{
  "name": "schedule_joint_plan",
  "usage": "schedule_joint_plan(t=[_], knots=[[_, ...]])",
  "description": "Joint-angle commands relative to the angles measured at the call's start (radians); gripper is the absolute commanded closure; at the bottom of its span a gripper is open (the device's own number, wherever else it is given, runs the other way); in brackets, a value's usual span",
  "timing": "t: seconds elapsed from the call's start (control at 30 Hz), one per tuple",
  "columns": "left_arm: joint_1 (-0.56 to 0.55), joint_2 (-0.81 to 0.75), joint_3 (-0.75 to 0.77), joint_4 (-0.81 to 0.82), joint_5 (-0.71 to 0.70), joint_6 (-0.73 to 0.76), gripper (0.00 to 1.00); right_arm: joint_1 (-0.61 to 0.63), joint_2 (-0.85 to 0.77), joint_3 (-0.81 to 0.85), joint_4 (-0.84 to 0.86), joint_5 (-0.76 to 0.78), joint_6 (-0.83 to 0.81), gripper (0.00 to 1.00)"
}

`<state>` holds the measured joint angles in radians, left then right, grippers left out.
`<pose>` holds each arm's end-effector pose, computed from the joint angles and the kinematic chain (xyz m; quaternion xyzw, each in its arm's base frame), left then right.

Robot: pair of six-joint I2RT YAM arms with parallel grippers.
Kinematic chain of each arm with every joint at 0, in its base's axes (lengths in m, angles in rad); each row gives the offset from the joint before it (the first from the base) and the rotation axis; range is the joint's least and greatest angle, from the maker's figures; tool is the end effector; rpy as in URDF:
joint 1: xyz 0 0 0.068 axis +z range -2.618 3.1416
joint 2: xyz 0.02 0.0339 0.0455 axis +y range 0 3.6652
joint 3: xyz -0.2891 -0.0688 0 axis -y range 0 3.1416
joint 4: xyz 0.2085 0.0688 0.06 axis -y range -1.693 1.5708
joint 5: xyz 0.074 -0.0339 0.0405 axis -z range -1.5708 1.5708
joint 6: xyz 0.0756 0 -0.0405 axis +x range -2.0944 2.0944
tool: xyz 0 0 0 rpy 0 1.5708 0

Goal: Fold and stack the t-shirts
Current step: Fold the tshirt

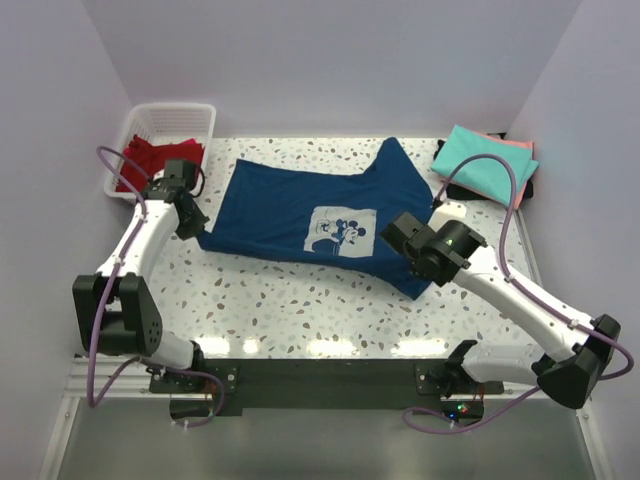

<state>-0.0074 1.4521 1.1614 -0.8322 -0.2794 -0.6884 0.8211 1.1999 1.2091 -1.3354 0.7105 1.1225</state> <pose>0.2664 0.0189 0.2661 -0.3516 0.8998 0.0527 0.2530 0.1417 0.0798 0.3175 0.1817 0.9136 -0.1002 0.3496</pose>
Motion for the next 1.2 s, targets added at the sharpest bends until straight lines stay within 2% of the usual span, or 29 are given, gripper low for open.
schedule_joint_plan(t=[0.0,0.5,0.8,0.87,0.9,0.93,1.03,1.17], knots=[[0.0,0.085,0.098,0.08,-0.029,0.0,1.0,-0.077,0.012,0.05,-0.01,0.096,-0.121,1.0],[-0.074,0.459,0.409,0.125,-0.041,0.029,1.0,-0.296,0.205,-0.016,0.332,0.001,-0.36,1.0],[-0.089,0.59,0.478,0.111,-0.072,0.006,1.0,-0.384,0.339,0.013,0.478,-0.072,-0.444,0.98],[-0.089,0.614,0.481,0.113,-0.076,0.004,0.83,-0.401,0.381,0.026,0.502,-0.091,-0.449,0.67],[-0.089,0.623,0.489,0.114,-0.083,-0.003,0.75,-0.421,0.401,0.033,0.513,-0.097,-0.449,0.58],[-0.089,0.631,0.492,0.12,-0.084,-0.005,0.63,-0.433,0.415,0.041,0.537,-0.103,-0.448,0.48],[-0.091,0.634,0.501,0.162,-0.089,-0.003,0.47,-0.456,0.463,0.081,0.58,-0.108,-0.446,0.42],[-0.092,0.584,0.489,0.228,-0.101,0.007,0.4,-0.455,0.506,0.174,0.599,-0.101,-0.477,0.41]])
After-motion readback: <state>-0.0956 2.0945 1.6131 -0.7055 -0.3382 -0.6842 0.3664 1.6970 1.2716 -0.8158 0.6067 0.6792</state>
